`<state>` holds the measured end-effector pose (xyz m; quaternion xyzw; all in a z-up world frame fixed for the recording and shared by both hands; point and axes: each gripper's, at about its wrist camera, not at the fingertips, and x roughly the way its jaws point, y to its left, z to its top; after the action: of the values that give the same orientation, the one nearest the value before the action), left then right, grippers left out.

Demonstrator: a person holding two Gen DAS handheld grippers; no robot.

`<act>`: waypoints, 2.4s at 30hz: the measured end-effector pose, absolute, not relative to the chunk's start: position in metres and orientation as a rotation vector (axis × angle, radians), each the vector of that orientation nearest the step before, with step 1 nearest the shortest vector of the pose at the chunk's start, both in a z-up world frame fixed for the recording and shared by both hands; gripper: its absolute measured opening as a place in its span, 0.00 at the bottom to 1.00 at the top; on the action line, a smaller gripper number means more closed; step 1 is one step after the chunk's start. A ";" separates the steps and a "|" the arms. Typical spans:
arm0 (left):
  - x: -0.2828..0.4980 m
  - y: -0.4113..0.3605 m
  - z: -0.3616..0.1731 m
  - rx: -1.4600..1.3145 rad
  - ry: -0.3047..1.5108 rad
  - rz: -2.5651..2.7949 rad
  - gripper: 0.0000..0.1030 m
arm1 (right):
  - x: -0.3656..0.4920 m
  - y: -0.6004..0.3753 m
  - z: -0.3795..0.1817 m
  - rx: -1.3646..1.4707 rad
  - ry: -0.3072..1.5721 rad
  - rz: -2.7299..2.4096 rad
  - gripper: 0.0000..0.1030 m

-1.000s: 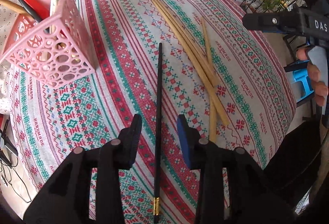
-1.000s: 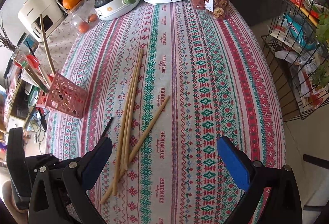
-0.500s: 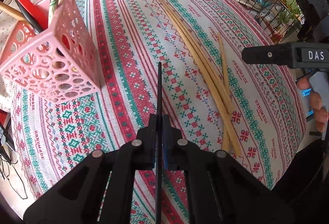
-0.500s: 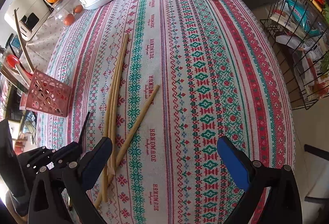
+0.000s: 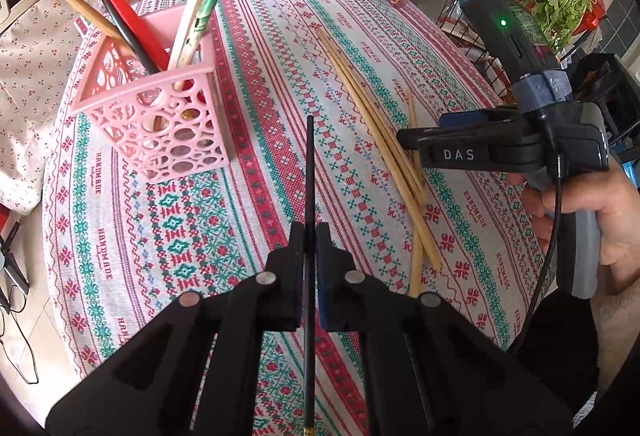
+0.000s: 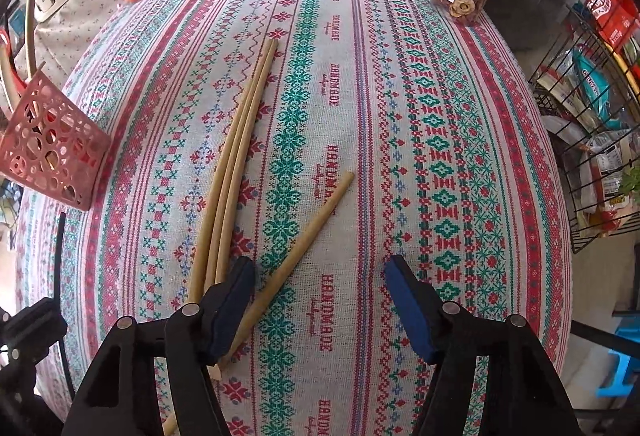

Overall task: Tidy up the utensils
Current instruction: 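Lift the black chopstick with the left tool while the right tool grasps a wooden chopstick, then drop black chopstick into basket with left tool while right tool carries its chopstick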

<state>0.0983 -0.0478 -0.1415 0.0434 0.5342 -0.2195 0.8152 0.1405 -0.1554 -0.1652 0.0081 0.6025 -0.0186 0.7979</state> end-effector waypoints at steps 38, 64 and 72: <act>0.036 0.023 -0.005 -0.086 0.558 -0.478 0.06 | 0.029 -0.164 0.018 0.142 0.558 0.141 0.06; 0.085 0.058 0.013 -0.133 0.223 -0.177 0.06 | 0.033 -0.142 0.053 0.158 0.479 0.230 0.06; 0.114 0.054 -0.013 -0.122 0.274 -0.142 0.06 | 0.038 -0.132 0.045 0.143 0.498 0.239 0.06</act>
<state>0.1138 0.0537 -0.0127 -0.0609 0.1364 -0.0708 0.9862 0.0377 -0.1323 0.0449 0.0704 0.2456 0.1179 0.9596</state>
